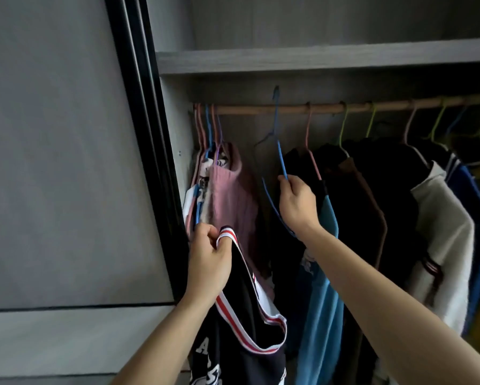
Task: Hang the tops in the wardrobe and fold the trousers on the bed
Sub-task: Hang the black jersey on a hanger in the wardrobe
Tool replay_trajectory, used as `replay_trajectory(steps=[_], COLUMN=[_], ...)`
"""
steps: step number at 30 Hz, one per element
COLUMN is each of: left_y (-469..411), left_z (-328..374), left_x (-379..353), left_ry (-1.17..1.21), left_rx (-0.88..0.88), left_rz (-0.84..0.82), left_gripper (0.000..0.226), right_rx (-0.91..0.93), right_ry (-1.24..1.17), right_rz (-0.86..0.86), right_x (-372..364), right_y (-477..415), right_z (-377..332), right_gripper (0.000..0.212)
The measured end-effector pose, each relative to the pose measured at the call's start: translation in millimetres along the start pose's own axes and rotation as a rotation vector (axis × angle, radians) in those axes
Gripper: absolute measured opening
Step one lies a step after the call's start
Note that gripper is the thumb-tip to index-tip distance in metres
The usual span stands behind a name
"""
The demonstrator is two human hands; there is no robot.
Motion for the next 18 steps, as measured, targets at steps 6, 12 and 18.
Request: replay_trajectory(steps=[6, 12, 18], left_y=[11.5, 28.0, 40.0], left_z=[-7.4, -13.4, -22.9], left_x=[-14.5, -37.5, -50.8], left_ry=[0.026, -0.077, -0.311], left_rx=[0.016, 0.056, 0.081], left_rz=[-0.047, -0.1, -0.192], left_gripper=[0.023, 0.026, 0.026], right_rx=[0.119, -0.019, -0.036], right_ry=[-0.11, -0.041, 0.082], right_rz=[0.042, -0.06, -0.198], right_x=[44.4, 73.9, 114.9], right_y=[58.4, 116.4, 138.0], right_z=[44.1, 147.4, 164.4], right_gripper=[0.02, 0.015, 0.015])
Point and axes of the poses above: each hand's wrist, its own y-axis away from the middle knuckle, its own x-axis out of the back of the hand, z = x × y, the point moved 9 cm from there along -y, towards the middle knuckle, and after that the axes turned 14 degrees about -x, right-handed, at the moved point
